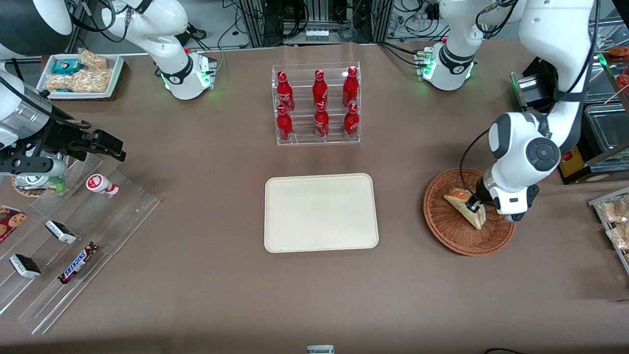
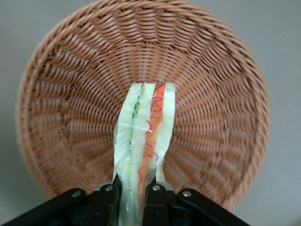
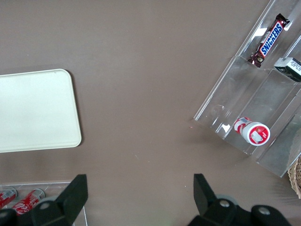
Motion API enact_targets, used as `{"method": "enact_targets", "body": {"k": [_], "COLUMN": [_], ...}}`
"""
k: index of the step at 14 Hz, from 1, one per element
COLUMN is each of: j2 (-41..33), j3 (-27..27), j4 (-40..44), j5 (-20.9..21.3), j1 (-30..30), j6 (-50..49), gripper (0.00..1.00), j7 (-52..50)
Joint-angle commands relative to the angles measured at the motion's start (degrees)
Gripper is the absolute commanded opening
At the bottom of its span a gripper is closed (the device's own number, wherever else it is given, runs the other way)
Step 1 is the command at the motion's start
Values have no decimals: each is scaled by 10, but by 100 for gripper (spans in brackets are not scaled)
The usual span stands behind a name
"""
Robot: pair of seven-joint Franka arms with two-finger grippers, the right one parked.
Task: Place sandwich from basket to tray
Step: 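Close the left gripper on the sandwich and lift it, then carry the sandwich with the left gripper over the cream tray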
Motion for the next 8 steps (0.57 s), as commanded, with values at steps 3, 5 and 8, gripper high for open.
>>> {"method": "enact_targets", "body": {"k": [3,5,8], "j2": [36,85,149], "j3": [-3,-3,-3], "j4": [112,177,238], "j5": [-9,-13,-14], "j1": [-89,-134,-212], "j6": [-67,-67,-49], "gripper": [10,11,12], "j7": [50,111,94]}}
